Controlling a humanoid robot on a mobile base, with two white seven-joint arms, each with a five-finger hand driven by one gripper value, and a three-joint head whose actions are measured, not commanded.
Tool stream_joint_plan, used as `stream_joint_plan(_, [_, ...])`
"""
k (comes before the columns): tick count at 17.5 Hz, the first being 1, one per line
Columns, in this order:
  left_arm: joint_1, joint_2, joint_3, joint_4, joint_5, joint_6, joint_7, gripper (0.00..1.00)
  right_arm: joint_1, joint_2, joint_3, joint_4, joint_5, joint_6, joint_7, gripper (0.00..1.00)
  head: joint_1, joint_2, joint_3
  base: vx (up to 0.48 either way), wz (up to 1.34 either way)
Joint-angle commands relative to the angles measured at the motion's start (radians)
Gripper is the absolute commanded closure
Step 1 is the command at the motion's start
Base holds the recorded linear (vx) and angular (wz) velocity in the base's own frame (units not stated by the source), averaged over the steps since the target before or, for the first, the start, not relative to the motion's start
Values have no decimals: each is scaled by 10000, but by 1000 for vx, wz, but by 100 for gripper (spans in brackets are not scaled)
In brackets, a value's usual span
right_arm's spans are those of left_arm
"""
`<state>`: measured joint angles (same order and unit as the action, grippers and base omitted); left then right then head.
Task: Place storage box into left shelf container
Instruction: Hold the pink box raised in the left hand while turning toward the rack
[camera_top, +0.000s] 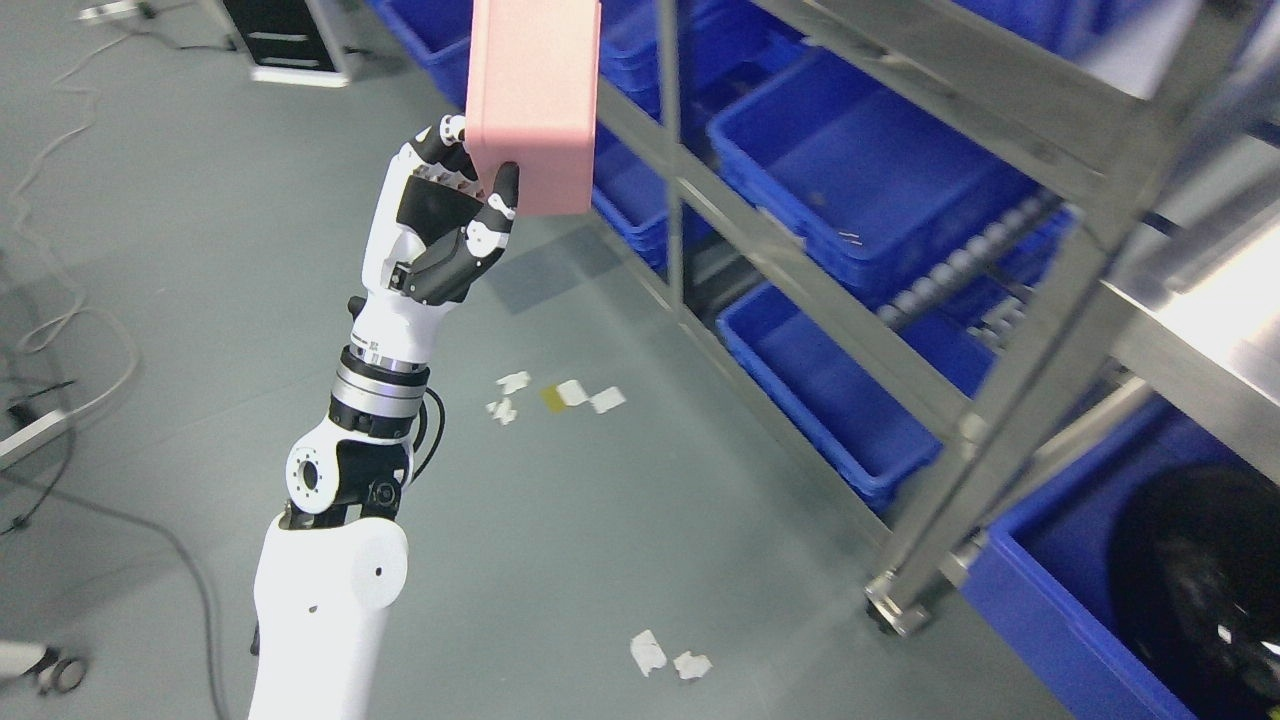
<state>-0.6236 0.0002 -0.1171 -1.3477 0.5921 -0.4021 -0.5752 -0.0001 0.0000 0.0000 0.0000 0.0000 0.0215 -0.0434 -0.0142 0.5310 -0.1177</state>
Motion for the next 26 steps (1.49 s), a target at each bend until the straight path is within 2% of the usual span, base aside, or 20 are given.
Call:
stream_joint_plan(1, [1034, 172, -516, -1171, 153, -198, -31, 100, 124, -175, -46, -175, 15, 0, 5, 0, 0, 0, 0, 241, 1183])
stream_joint_plan(9, [1342, 172, -302, -1249, 153, -259, -31, 100, 124, -175, -46, -175, 15, 0, 5, 0, 0, 3, 0, 327, 905])
stream_joint_plan(26, [1327, 172, -163, -1249, 153, -167, -16, 100, 124, -175, -46, -175, 15, 0, 5, 0, 0, 2, 0, 497, 214])
